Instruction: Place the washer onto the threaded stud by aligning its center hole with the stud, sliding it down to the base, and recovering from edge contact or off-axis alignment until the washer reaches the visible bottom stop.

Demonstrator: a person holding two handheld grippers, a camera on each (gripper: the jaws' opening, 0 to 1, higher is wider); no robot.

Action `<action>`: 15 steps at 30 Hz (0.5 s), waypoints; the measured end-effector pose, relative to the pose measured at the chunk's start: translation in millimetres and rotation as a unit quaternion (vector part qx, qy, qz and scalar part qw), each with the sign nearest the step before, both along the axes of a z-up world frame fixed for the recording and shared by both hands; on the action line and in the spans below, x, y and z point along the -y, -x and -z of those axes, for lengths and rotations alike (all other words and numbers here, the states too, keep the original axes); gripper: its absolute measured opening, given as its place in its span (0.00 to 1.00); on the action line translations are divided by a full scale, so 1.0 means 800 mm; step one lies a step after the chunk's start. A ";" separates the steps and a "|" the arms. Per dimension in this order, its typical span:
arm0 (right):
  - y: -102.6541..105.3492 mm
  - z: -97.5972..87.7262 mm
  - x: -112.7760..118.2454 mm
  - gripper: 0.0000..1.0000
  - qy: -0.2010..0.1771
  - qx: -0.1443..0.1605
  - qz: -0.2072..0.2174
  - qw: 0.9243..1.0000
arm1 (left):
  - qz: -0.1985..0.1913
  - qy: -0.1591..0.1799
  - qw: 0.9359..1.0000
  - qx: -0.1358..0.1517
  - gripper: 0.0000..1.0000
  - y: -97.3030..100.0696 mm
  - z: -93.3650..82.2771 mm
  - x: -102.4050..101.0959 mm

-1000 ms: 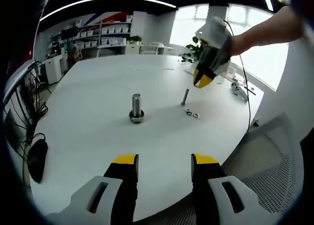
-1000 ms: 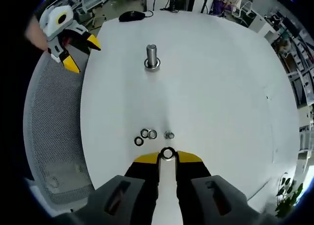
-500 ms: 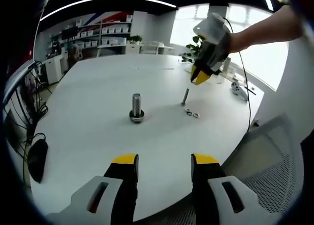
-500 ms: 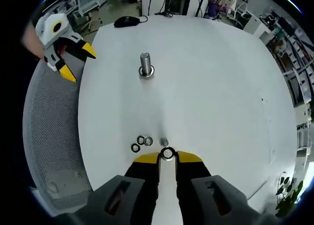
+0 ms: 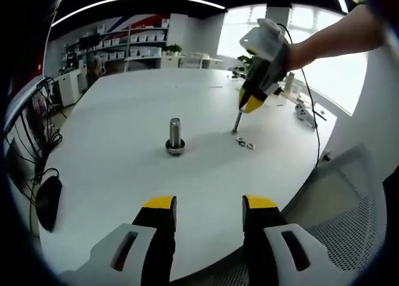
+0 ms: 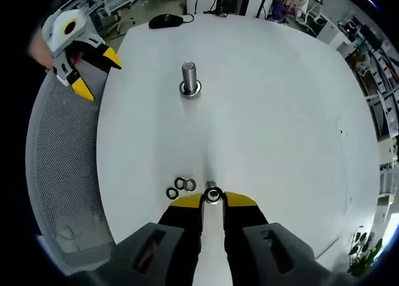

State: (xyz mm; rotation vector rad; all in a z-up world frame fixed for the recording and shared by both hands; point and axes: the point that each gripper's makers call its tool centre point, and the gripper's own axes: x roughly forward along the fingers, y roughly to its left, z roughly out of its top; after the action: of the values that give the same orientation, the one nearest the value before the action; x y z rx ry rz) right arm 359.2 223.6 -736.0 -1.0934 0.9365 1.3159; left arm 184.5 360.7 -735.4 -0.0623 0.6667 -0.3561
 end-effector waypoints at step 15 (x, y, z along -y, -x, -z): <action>-0.002 0.021 0.000 0.13 0.010 -0.011 0.004 1.000 | -0.003 0.000 1.000 0.000 0.40 0.000 0.000 -0.002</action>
State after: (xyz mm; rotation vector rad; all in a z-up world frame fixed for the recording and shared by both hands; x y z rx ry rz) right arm 361.0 223.2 -752.6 -1.0910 0.9709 1.3160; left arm 184.6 362.1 -735.8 -0.0634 0.6675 -0.3509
